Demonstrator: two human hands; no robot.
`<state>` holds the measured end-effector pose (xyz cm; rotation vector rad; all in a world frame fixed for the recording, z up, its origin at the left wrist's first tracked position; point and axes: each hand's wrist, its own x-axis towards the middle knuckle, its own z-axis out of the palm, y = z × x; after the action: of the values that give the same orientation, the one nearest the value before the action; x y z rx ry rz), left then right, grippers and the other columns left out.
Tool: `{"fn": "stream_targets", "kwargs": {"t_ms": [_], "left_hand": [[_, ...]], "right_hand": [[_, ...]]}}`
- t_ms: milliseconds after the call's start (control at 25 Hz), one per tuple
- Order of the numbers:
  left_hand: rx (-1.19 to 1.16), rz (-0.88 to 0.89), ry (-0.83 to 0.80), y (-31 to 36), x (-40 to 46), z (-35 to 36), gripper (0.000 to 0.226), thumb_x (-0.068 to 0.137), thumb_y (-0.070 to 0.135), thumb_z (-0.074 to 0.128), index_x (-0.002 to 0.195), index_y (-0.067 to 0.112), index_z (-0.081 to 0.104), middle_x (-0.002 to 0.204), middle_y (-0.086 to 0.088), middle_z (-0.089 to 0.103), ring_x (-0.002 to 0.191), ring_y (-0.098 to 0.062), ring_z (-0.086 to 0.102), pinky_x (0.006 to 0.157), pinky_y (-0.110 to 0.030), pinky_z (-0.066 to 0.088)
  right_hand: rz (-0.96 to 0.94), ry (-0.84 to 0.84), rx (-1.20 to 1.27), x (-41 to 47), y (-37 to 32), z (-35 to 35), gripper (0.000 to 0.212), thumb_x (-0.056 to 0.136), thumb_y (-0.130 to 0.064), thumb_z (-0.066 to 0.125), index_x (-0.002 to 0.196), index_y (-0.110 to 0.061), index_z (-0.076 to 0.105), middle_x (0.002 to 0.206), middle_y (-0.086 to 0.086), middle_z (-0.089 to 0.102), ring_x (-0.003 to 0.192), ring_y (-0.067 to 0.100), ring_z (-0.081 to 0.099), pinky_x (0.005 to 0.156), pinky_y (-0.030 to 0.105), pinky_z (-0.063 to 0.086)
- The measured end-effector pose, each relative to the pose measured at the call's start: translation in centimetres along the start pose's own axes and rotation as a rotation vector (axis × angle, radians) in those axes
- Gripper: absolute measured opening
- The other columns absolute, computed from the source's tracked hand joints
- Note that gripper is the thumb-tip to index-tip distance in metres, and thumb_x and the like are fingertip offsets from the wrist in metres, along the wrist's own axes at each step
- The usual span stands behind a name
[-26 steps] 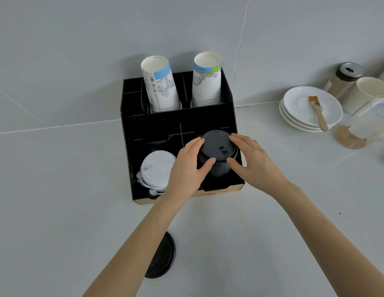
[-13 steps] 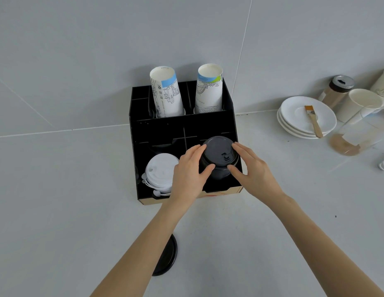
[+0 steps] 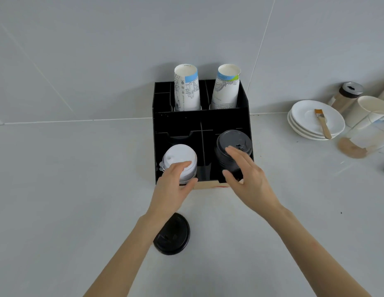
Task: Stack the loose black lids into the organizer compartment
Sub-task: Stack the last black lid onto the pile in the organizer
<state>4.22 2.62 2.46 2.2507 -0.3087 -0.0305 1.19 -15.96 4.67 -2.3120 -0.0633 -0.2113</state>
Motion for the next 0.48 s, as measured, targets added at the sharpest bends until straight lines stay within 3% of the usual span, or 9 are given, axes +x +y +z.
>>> {"fn": "stream_targets", "kwargs": {"t_ms": [280, 480], "left_hand": [[0.062, -0.118, -0.071, -5.4, -6.4, -2.0, 0.045, 0.082, 0.026, 0.06, 0.124, 0.02, 0.044, 0.127, -0.001, 0.052, 0.116, -0.017, 0.047, 0.097, -0.027, 0.035], [0.144, -0.242, -0.147, -7.9, -9.5, -1.9, 0.061, 0.082, 0.031, 0.06, 0.134, 0.02, 0.031, 0.141, -0.002, 0.037, 0.127, -0.022, 0.033, 0.103, -0.031, 0.029]], "right_hand": [[0.019, -0.227, -0.03, -5.3, -0.5, 5.8, 0.051, 0.086, -0.022, 0.055, 0.132, -0.015, 0.034, 0.14, 0.003, 0.042, 0.127, 0.017, 0.039, 0.104, 0.024, 0.029], [0.092, -0.396, -0.067, -8.0, -1.1, 9.5, 0.059, 0.084, -0.031, 0.055, 0.135, -0.02, 0.027, 0.137, 0.0, 0.037, 0.124, 0.017, 0.039, 0.103, 0.029, 0.036]]}}
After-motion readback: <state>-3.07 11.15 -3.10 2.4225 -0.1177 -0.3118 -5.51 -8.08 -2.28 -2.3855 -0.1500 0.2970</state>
